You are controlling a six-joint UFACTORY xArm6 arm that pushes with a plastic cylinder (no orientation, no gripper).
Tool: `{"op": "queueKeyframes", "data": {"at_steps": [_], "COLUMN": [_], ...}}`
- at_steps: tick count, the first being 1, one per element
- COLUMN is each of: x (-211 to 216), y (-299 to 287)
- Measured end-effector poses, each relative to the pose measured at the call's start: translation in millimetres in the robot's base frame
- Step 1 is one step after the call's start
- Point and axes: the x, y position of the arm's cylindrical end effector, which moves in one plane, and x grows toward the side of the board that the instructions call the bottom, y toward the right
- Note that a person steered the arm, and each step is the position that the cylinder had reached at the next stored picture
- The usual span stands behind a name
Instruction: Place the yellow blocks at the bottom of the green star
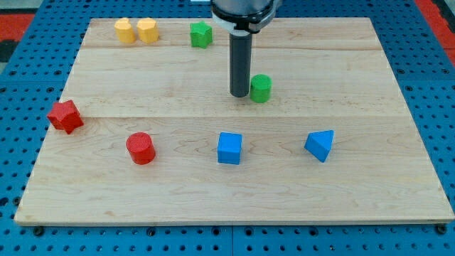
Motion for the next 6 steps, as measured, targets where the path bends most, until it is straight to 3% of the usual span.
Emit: {"op": "queueKeyframes", "data": {"at_steps": [1, 2, 3, 5, 6], "x": [-82.5, -165.5, -176.4, -176.3, -106.5], "y": [-34.8, 7.4, -73.0, -147.2, -132.2]}}
